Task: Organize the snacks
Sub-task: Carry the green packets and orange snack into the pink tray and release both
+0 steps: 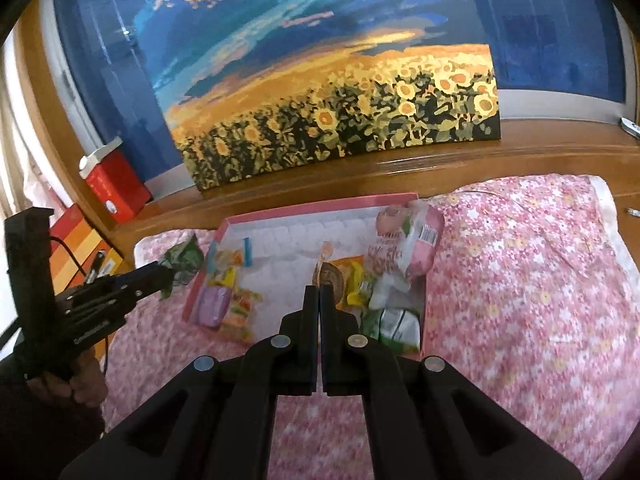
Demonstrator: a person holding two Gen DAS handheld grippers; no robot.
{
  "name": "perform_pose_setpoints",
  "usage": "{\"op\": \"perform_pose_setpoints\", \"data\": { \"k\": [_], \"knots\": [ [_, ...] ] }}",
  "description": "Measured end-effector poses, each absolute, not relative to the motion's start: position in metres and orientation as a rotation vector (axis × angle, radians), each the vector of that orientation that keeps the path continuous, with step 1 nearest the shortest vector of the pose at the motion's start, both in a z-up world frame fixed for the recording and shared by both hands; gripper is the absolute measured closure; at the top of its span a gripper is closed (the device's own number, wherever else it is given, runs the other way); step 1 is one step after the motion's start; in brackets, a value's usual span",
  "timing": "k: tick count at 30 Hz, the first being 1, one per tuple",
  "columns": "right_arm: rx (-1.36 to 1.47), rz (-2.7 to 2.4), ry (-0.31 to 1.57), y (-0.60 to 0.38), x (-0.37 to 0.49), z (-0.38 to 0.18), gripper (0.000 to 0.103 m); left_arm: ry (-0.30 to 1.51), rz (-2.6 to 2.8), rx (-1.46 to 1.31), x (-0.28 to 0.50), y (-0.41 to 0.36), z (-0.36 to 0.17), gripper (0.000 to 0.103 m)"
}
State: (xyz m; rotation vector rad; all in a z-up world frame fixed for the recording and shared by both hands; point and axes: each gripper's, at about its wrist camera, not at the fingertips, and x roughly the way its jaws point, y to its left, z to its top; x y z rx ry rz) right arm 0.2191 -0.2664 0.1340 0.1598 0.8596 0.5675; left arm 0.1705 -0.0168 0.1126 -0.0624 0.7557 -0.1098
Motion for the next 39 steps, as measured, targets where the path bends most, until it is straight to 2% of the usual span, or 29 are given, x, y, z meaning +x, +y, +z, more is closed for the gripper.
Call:
{"op": "perform_pose_setpoints", "data": {
  "k": [6,11,15,22,23,24,26,37,39],
  "knots": [
    [0.110,0.577,0.859,-0.249,0.251,0.128,0.101,0.800,-0.119,-0.006,0.210,-0.024,0.091,0.087],
    [0.063,0.587,0.888,-0.229,0.279,0.111,0.101,0.837,-0.050,0.172,0.227,-0.041,0.068,0.087],
    [0.050,0.601,0.906,-0.219,0.296,0.099,0.101,0.913,-0.065,0.087,0.233,-0.033,0.053,0.087],
    [0.090,0.552,0.933,-0.223,0.310,0.088,0.101,0.878,-0.101,0.047,0.229,-0.031,0.061,0.087],
    [0.096,0.551,0.934,-0.224,0.310,0.088,0.101,0.873,-0.107,0.044,0.228,-0.031,0.063,0.083],
    [0.098,0.551,0.932,-0.225,0.309,0.089,0.101,0.871,-0.108,0.040,0.227,-0.032,0.066,0.075],
    [0.098,0.552,0.925,-0.228,0.305,0.093,0.101,0.859,-0.102,0.038,0.226,-0.034,0.069,0.068],
    [0.137,0.543,0.922,-0.247,0.275,0.107,0.101,0.832,-0.064,0.037,0.208,-0.034,0.087,0.063],
    [0.151,0.531,0.949,-0.250,0.271,0.106,0.101,0.825,-0.059,0.039,0.204,-0.034,0.089,0.059]
  ]
}}
